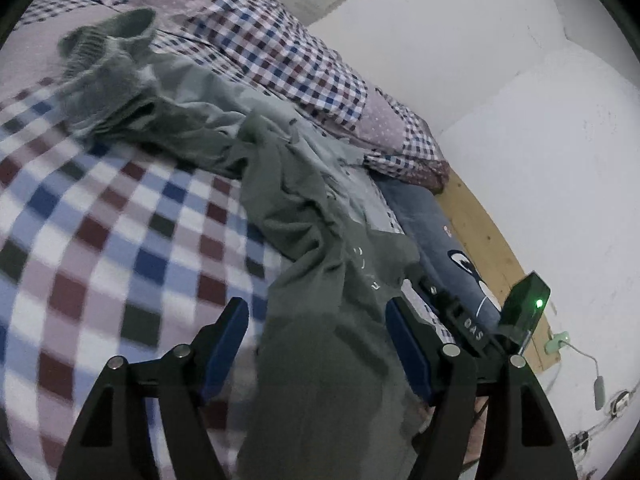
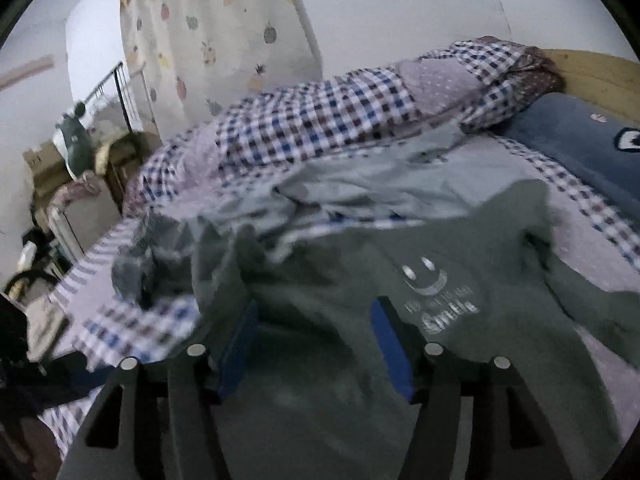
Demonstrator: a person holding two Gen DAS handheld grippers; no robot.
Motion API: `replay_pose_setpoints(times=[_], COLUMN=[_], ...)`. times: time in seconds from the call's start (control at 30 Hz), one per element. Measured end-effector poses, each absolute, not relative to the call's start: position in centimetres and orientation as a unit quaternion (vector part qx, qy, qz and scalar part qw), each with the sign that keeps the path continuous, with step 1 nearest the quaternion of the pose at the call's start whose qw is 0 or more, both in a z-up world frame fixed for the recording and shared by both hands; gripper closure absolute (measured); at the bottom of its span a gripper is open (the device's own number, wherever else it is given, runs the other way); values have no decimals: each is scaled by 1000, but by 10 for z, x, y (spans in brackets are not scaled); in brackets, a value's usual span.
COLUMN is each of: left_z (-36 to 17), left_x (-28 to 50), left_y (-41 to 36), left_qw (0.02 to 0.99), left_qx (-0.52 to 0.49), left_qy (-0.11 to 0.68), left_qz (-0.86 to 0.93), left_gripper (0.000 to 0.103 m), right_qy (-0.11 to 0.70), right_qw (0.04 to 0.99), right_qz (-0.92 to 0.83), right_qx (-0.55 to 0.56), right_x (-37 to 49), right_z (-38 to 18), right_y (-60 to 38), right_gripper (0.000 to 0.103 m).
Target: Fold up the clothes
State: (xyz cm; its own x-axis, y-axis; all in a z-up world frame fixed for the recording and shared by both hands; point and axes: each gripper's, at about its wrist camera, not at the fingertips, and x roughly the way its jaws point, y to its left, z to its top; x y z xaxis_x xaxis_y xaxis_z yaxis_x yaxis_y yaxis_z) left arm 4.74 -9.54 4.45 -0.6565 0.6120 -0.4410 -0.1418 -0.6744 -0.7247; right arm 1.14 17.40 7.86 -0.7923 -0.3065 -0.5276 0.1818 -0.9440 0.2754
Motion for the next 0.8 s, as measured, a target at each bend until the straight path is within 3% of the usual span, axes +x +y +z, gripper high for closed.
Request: replay_pose_setpoints(times=[0.53, 0.57, 0.6, 0.67, 0.8], left_z=[25, 21, 17, 9, 6], left_x=[-92, -97, -101, -105, -83], left_y=[-104, -103, -102, -97, -99], left_qw=[192, 193, 192, 192, 181], left_qx=[-345, -353, -362, -385, -379], left_qy=[-361, -360, -358, -357, -366], left_qz=[845, 842, 839, 829, 831], left_gripper=[30, 44, 71, 97, 98], right_qy=[-174, -176, -176, -173, -167], right_qw=[126, 130, 135, 142, 160], right_qz=[-917, -917, -917, -917, -916], right_qx=[336, 333, 331, 329, 329], right_x=[-28, -28, -28, -28, -28], right_z=[48, 49, 49, 49, 47], right_y=[182, 181, 179, 173, 161], right_gripper=[35, 35, 35, 35, 35])
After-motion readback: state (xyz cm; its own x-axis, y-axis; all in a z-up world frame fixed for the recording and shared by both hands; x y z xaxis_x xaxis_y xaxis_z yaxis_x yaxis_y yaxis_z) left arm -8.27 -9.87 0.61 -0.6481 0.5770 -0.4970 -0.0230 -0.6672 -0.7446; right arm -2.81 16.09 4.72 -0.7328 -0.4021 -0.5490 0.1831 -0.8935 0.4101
